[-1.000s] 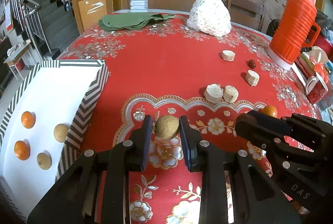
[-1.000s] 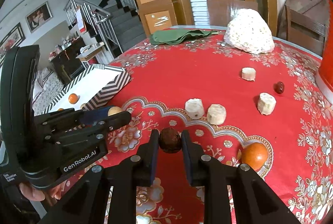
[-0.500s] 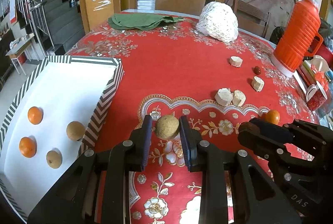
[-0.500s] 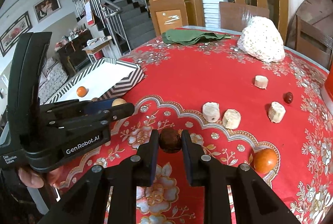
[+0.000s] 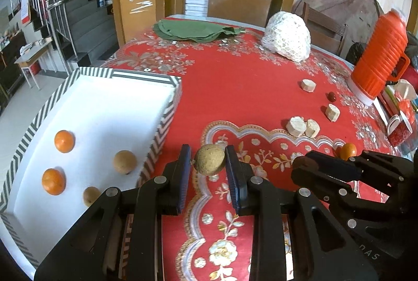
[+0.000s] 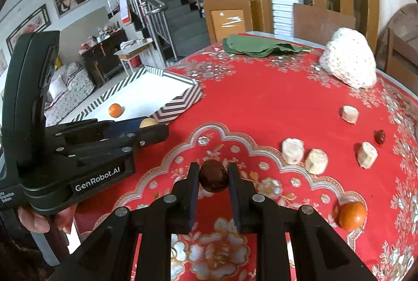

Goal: Organize fruits
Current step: 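Carry the brown fruit and the date toward the white box with both tools, then lower the brown fruit and the date over the white box with both tools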

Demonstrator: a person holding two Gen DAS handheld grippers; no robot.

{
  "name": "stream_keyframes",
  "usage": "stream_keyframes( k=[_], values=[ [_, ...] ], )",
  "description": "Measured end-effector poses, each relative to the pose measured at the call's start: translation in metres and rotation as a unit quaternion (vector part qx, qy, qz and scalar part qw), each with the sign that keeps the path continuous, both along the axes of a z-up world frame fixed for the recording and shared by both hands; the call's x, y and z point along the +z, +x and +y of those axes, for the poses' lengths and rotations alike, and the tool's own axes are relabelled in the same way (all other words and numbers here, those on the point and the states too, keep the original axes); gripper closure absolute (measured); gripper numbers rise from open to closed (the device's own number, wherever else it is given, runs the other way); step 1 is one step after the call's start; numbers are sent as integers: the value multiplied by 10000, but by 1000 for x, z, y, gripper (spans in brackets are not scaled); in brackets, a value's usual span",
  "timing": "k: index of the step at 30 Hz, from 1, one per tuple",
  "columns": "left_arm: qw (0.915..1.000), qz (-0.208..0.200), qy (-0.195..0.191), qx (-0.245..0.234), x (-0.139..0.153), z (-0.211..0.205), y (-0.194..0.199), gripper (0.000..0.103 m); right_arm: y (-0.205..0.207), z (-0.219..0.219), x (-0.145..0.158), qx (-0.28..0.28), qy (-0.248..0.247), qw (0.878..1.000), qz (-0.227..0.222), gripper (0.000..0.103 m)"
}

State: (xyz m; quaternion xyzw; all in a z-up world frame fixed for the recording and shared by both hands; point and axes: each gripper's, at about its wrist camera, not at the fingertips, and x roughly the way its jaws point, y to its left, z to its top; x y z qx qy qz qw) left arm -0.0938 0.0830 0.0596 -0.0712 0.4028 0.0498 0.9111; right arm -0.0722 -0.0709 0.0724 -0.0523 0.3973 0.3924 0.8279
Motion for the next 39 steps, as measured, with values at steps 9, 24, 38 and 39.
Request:
stream_keyframes(
  k=[9, 24, 38, 39],
  values=[
    [9996, 26, -6, 298, 0, 31, -12, 78, -6, 38, 7, 464, -40, 9989, -54, 82],
    [9948, 304, -164, 956, -13, 108, -48, 78, -27, 115, 11, 1379, -96, 9904, -87, 82],
    [9900, 340, -285, 1342, -22, 145, -62, 78, 8, 60, -7, 676, -285, 9970, 261, 65],
    [9900, 349, -300, 1331, -22, 146, -61, 78, 7, 61, -12, 711, -298, 9965, 321, 65]
  ],
)
